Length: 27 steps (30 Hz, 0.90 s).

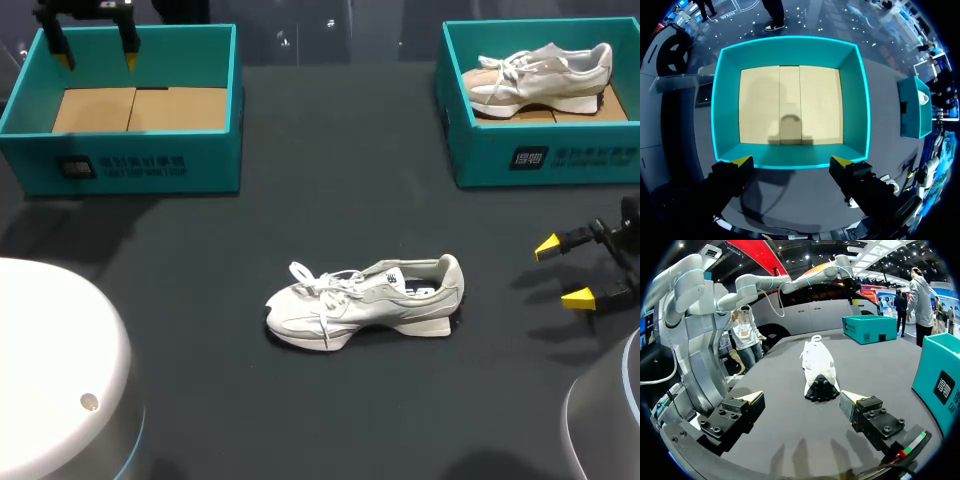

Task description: Take the shoe out of the shoebox, open the shoe tongue, remove and reinsert the insole, then place the shoe into the shoebox

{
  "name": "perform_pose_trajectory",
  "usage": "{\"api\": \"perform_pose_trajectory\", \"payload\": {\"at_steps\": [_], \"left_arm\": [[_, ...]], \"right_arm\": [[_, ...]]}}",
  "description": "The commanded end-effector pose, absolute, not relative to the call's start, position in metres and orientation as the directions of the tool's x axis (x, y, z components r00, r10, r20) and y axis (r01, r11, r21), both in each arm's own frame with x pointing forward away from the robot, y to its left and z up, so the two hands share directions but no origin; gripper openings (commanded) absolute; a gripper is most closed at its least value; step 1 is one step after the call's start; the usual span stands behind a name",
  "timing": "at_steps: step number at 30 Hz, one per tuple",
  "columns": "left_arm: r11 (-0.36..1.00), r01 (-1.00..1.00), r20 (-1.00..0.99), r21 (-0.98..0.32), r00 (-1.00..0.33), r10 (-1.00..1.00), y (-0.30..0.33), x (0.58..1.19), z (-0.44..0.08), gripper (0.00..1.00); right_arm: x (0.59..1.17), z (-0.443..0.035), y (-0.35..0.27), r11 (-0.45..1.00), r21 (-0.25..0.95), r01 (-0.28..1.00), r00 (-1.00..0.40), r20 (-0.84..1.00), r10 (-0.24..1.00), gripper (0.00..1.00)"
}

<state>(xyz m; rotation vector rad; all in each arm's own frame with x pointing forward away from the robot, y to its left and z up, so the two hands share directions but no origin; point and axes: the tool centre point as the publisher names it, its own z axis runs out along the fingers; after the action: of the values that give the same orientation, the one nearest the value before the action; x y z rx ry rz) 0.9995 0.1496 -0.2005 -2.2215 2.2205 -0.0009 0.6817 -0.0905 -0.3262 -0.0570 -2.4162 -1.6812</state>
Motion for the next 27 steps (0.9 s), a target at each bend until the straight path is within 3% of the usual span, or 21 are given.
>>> {"api": "perform_pose_trajectory", "payload": {"at_steps": [1,13,18,27], "left_arm": [[0.000,-1.000,0.000,0.000,0.000,-1.000,0.150,1.000,-0.200,1.00],[0.000,-1.000,0.000,0.000,0.000,-1.000,0.150,1.000,-0.200,1.00],[0.000,-1.000,0.000,0.000,0.000,-1.000,0.150,1.000,-0.200,1.00],[0.000,-1.000,0.000,0.000,0.000,-1.000,0.150,1.000,-0.200,1.00]], "right_arm": [[0.676,-0.324,-0.089,0.358,0.923,0.143,-0.983,0.173,-0.055,1.00],[0.676,-0.324,-0.089,0.358,0.923,0.143,-0.983,0.173,-0.055,1.00],[0.677,-0.326,-0.087,0.316,0.946,0.077,-0.996,0.086,-0.017,1.00],[0.674,-0.344,-0.086,0.292,0.953,0.077,-0.994,0.050,0.098,1.00]]}}
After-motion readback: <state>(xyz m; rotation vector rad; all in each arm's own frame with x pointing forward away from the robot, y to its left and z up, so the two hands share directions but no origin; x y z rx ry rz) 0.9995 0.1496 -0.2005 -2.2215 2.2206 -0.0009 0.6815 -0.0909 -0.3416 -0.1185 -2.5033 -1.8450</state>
